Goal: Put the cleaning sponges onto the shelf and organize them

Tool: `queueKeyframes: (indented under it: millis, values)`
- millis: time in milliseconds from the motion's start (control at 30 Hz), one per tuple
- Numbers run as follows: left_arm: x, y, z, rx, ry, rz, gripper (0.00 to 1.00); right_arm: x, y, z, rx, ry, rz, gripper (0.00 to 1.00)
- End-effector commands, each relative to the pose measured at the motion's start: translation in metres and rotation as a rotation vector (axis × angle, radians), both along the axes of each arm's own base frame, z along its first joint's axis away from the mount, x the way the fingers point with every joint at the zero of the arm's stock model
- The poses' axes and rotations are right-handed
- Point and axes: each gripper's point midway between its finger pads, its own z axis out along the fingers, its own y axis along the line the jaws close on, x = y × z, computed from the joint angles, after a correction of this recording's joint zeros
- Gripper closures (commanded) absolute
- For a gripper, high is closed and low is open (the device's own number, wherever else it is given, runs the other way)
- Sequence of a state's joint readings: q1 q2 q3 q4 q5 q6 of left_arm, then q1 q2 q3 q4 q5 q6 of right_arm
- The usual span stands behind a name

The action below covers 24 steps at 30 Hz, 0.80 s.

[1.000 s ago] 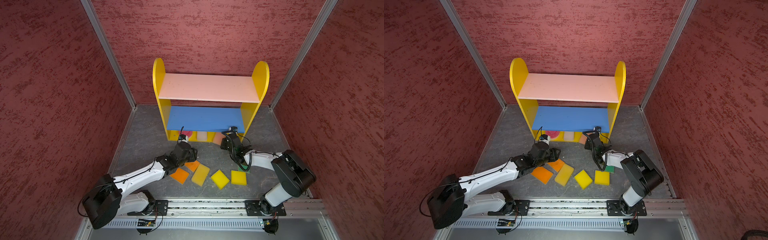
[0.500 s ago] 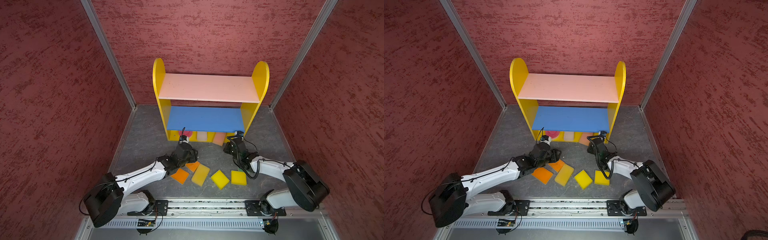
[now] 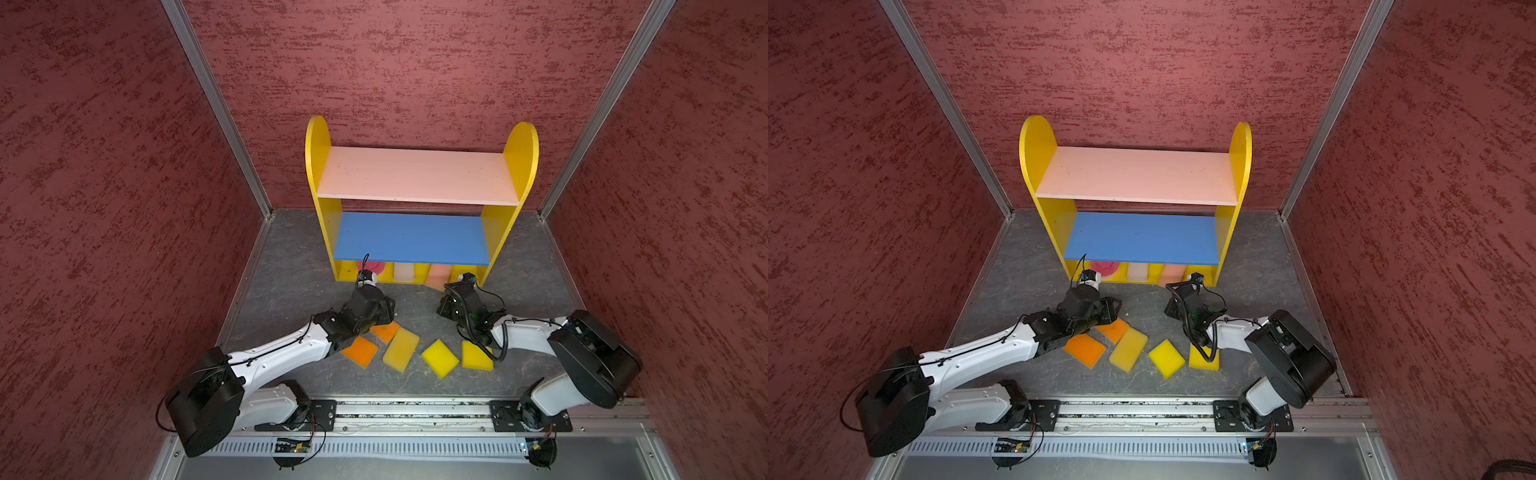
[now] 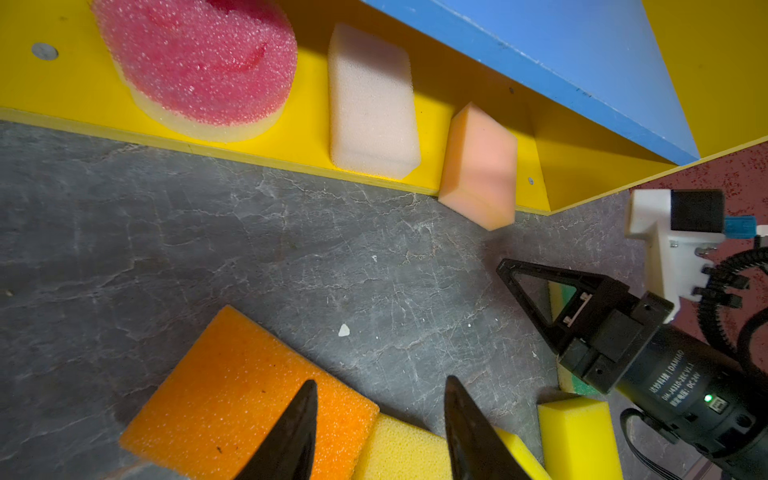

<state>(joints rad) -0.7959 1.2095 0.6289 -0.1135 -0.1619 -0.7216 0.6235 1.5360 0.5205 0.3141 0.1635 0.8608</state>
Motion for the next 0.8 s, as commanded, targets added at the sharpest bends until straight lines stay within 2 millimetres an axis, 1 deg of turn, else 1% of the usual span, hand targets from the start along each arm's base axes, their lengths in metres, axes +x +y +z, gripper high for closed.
queueKeyframes:
  millis: [0,367,567,767]
  values:
    - [-0.001,0.004,0.003,0.005,-0.01,0.009,0.51,0.018,-0.004,0.012,0.03,-0.059,-0.072,1.0]
    - [0.001,0.003,-0.004,0.017,0.003,0.006,0.5,0.051,-0.012,0.02,0.023,-0.172,-0.098,1.0]
    - [0.003,0.003,-0.006,0.02,0.009,0.009,0.5,0.063,-0.021,0.024,0.02,-0.214,-0.142,1.0]
    - [0.003,0.003,-0.01,0.022,0.02,0.008,0.5,0.074,-0.023,0.028,0.012,-0.233,-0.144,1.0]
